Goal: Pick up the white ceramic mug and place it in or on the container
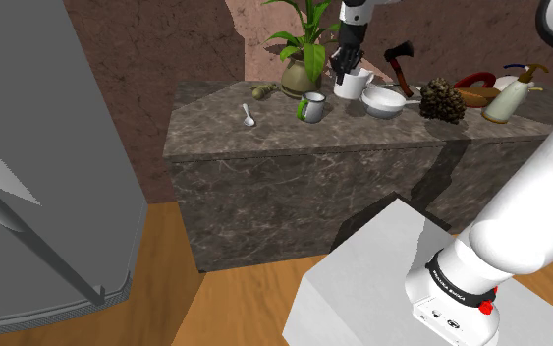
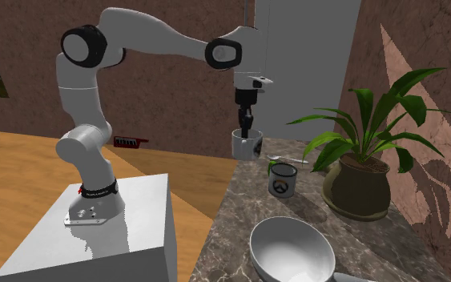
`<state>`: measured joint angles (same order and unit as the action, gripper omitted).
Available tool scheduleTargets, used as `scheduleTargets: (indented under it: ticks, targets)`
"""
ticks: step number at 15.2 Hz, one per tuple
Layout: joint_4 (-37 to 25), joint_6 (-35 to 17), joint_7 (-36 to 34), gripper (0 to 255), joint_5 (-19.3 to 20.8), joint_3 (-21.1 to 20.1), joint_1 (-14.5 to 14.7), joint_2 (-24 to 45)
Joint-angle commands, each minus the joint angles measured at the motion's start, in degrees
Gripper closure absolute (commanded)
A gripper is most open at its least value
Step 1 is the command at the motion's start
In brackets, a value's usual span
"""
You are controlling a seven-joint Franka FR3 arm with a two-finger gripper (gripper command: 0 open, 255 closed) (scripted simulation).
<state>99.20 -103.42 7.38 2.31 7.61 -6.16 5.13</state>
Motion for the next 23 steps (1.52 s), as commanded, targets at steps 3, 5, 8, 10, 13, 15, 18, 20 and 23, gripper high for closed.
scheduleTargets:
  ticks: [3,5,8,10,13,15,18,20,23]
  targets:
    - [-13.14,4.30,-0.22,255,-1.14,-0.33,0.07,8.95]
    - [-21.62,7.29,-0.32,255,-1.77,-0.50,-0.06,14.48]
    - [-37.87,13.52,-0.51,255,-2.76,-0.81,-0.57,24.54]
    - [-56.74,21.40,-0.73,255,-3.62,-1.15,-1.52,35.54]
    - [-50.09,17.24,-0.82,255,-3.40,-1.13,-1.14,33.06]
    - [-46.68,14.92,-0.87,255,-3.32,-1.10,-0.95,31.98]
    - [-42.44,11.82,-0.94,255,-3.23,-1.08,-0.74,30.85]
    - [-40.01,9.92,-0.99,255,-3.19,-1.08,-0.62,30.32]
    - [-36.80,7.25,-1.06,255,-3.14,-1.08,-0.48,29.78]
